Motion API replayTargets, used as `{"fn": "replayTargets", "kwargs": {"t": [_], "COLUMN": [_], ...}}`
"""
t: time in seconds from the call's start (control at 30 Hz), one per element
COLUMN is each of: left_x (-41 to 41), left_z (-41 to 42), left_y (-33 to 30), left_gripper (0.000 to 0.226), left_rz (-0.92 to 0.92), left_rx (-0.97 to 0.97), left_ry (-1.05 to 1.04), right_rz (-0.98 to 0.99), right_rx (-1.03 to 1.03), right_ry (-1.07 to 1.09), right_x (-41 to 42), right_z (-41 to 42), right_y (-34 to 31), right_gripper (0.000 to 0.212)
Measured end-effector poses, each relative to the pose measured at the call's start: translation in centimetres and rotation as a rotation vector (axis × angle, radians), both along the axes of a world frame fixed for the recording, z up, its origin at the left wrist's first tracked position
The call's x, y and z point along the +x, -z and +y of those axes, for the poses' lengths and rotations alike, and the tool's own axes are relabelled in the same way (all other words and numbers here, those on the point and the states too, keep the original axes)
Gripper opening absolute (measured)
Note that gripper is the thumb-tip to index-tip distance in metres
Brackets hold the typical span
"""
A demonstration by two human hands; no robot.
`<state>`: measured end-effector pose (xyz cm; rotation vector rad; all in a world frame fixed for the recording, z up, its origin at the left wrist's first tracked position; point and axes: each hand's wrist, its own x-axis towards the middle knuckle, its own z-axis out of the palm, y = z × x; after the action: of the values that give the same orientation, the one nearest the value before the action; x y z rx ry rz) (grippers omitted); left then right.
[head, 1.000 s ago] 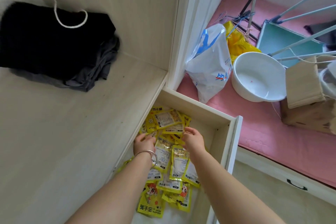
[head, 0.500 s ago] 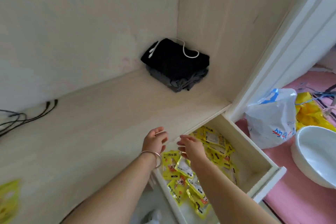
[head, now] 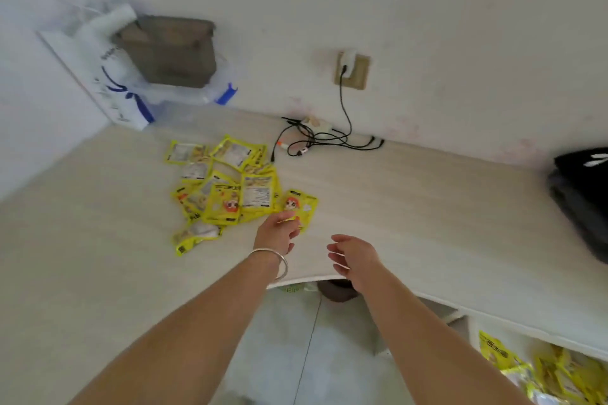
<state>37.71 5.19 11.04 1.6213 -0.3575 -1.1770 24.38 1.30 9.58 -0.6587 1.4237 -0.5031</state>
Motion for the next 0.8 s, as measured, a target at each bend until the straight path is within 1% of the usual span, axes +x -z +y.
{"fn": "replayTargets", "kwargs": {"t": [0.13,0.2,0.3,0.4,0.53,0.6,0.67,0.73,0.8], "left_x": [8.6,12.1,16.3,19.1,20.8,21.3,22.1,22.9,23.4], "left_z": [2.9,3.9,4.8,5.0,4.2,3.1,1.8,0.5,-0.9], "left_y": [1.3,1.7,2.5,3.9,5.5,5.9,6.4,6.9,7.4], "left_gripper": [0.026,0.024,0.017,0.023,0.019,0.018,0.019,0.021,0.023], "left_rz": [0.018,0.001,-0.014,-0.077,-0.175,-0.183,-0.141,-0.129,-0.246], "left_rx": [0.040,0.061,0.095,0.166,0.244,0.241,0.238,0.235,0.263], "left_ry": [-0.100,-0.124,-0.133,-0.125,-0.099,-0.103,-0.146,-0.161,-0.070], "right_rz": [-0.041,-0.048,-0.033,0.014,0.107,0.166,0.281,0.421,0.526], "right_rx": [0.009,0.013,0.013,-0.012,-0.064,-0.130,-0.218,-0.308,-0.402], "right_ry": [-0.100,-0.126,-0.151,-0.188,-0.254,-0.282,-0.363,-0.461,-0.494], "right_x": [8.4,11.7,15.6,18.2,20.6,21.6,22.1,22.4,22.5], "right_z": [0.5,0.6,0.6,0.2,-1.2,-2.5,-4.1,-5.7,-7.5], "right_y": [0.2,0.5,0.8,1.5,2.8,3.4,3.7,3.9,4.4], "right_gripper": [0.027,0.028,0.026,0.024,0.018,0.022,0.030,0.032,0.036]}}
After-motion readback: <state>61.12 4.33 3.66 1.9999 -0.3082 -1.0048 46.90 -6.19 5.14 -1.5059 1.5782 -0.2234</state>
